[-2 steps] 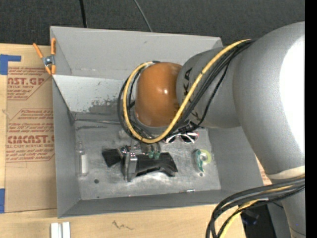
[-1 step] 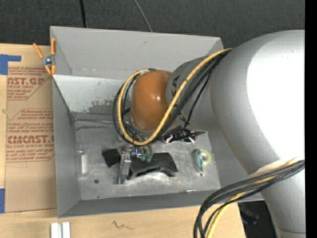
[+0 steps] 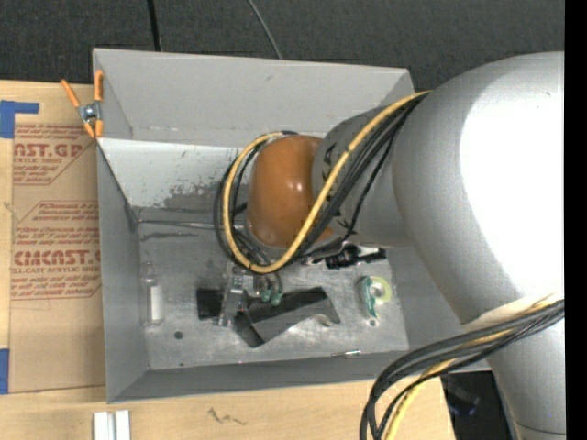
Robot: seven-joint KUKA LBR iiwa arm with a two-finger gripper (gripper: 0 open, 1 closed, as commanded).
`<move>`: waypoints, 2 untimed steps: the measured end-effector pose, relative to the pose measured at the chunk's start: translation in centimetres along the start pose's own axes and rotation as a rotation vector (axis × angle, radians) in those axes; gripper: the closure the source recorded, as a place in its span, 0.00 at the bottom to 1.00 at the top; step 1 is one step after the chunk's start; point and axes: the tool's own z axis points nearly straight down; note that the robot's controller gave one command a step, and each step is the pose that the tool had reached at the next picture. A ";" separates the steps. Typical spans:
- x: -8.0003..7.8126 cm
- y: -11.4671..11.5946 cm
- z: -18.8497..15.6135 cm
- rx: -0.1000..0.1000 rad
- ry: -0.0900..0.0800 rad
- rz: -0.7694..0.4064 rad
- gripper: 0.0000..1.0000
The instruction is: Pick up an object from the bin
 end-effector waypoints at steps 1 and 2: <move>0.0 0.0 0.0 0.000 0.000 0.000 1.00; 0.0 0.0 -0.1 0.001 0.002 0.000 1.00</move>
Offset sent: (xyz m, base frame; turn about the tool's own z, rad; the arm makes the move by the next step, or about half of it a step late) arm -0.0001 0.0000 0.0054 0.0000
